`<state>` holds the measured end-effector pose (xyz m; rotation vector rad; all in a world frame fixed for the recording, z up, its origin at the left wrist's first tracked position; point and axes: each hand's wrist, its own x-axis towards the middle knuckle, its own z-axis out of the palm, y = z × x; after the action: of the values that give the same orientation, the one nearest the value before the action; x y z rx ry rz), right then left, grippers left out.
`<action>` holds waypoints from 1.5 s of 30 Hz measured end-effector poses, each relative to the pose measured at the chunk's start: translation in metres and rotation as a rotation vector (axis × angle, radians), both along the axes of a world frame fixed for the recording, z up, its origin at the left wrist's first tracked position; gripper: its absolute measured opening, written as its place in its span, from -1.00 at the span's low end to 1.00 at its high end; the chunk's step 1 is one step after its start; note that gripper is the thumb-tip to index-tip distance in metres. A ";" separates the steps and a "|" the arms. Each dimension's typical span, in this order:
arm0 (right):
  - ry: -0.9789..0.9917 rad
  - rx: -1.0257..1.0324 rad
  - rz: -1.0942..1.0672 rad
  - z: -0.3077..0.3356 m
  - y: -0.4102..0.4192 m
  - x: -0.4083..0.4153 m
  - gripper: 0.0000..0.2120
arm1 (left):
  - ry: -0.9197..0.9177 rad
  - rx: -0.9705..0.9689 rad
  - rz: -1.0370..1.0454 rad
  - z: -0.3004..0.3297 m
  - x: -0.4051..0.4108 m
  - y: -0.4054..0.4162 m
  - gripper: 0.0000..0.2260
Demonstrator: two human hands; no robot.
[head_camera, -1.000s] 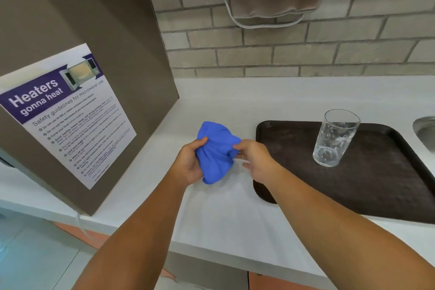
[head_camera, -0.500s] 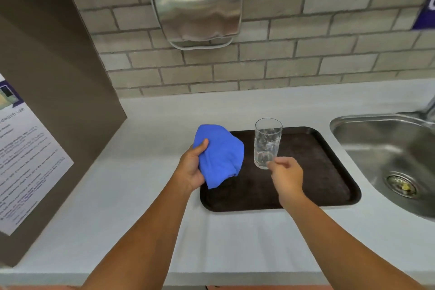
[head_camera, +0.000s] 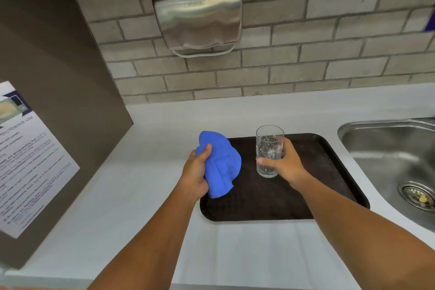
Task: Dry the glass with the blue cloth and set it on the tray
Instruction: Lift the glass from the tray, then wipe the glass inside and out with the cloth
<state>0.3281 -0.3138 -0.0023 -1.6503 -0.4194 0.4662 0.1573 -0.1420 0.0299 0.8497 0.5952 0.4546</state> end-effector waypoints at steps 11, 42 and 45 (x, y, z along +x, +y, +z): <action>0.232 0.196 -0.012 0.027 0.000 -0.007 -0.67 | -0.071 -0.065 -0.016 0.014 0.003 -0.001 -0.56; 0.362 0.426 0.008 0.134 0.032 -0.081 -0.23 | -0.041 1.173 0.193 0.141 0.013 -0.067 -0.61; 0.298 0.403 -0.015 0.132 0.032 -0.082 -0.42 | 0.061 1.222 0.129 0.135 0.016 -0.067 -0.62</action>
<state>0.2460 -0.2819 0.1294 -1.1720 -0.2570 0.5664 0.1734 -0.2092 0.1653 1.9935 0.3860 0.9370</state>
